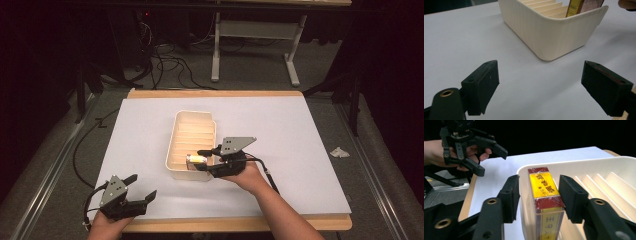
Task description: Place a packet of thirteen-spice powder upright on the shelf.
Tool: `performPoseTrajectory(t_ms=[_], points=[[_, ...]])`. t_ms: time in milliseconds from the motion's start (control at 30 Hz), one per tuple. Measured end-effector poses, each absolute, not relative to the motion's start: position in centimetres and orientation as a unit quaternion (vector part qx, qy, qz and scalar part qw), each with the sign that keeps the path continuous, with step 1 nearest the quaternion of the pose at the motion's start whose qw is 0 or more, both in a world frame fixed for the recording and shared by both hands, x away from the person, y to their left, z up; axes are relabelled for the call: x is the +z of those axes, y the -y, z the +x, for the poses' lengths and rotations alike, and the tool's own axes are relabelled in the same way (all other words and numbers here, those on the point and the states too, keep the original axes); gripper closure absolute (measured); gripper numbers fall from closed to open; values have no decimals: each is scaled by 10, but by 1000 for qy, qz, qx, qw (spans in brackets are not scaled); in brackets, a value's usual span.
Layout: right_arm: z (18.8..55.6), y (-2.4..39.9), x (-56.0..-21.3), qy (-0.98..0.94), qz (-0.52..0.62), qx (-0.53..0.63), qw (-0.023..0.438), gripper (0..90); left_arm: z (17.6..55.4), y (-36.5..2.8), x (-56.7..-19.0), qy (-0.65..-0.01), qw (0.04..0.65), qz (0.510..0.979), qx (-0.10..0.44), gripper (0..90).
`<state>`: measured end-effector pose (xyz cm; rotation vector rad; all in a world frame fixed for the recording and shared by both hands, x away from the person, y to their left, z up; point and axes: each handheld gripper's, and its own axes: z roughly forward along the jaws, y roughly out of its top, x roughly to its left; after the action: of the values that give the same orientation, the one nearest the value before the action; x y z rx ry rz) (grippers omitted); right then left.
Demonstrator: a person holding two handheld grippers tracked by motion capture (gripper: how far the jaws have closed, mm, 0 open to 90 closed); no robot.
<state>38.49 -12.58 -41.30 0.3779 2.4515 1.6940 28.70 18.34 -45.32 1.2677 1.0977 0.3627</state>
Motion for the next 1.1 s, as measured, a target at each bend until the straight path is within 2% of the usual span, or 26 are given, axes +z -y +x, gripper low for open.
performPoseTrajectory(t_ms=[467, 767, 1100], points=[[380, 134, -396, -792, 154, 581, 105, 290, 283, -190, -453, -487, 655, 555, 163, 153], [382, 144, -395, -788, 171, 581, 107, 272, 284, -190, -453, -485, 653, 558, 165, 153], [381, 177, -393, -773, 210, 581, 142, 264, 287, -187, -452, -481, 655, 560, 163, 153]])
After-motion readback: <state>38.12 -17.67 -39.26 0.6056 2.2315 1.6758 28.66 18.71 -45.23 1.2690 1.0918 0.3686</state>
